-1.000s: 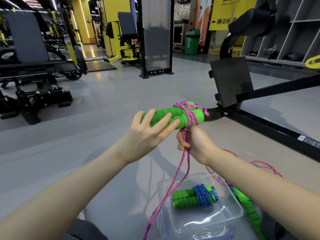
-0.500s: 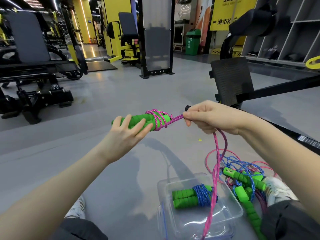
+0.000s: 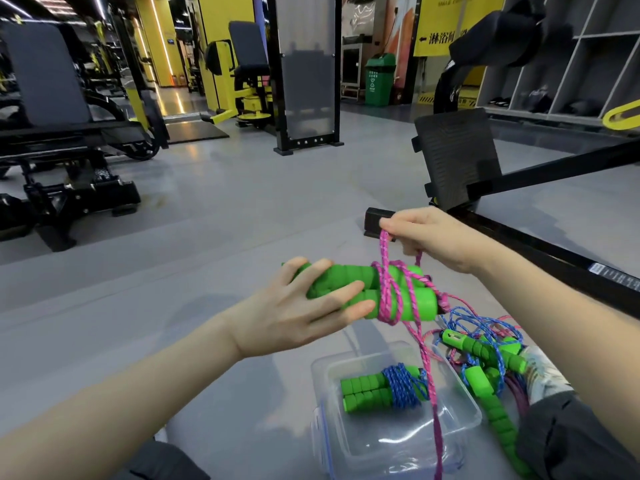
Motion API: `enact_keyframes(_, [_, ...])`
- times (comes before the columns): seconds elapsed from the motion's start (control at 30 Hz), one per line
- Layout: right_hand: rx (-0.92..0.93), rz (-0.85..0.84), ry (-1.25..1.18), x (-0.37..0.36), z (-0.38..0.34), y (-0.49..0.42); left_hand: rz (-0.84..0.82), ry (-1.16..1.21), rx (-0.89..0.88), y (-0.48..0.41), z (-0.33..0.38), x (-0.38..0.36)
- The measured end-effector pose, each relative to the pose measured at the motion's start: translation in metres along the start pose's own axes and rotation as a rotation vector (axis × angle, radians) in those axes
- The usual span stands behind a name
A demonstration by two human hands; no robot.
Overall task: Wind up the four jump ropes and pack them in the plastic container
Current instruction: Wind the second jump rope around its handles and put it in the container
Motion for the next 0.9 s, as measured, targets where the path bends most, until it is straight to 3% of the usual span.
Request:
enact_keyframes(0.17, [-0.287,0.112,-0.512,-0.007,0.027,0.015,0.097,-0.044,0.04,-0.014,-0.01,-0.001])
enact_keyframes(0.3, [-0.22,0.119,-0.703,-0.037,0.044,0.014,0.057,-0.057,0.105,-0.012,-0.013,-0.01])
enact_keyframes(0.57, [-0.292,-0.129,-0.393,-0.071,0.028,0.008,-0.178,-0.219,0.222,0.02,-0.039,-0.024])
enact_keyframes(0.9, [-0.265,-0.518,0.114,-0.04,-0.024,0.005,-0.379,-0.257,0.172,0.042,-0.04,-0.03])
Point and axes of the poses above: each hand's wrist, its own y-axis away from the middle knuckle, its own x-axis out of the back of the hand, z = x × y, the point moved 1 cm from there along -y, towards the middle knuckle, and after that the axes turned 11 degrees about x, right-handed, at the moved point
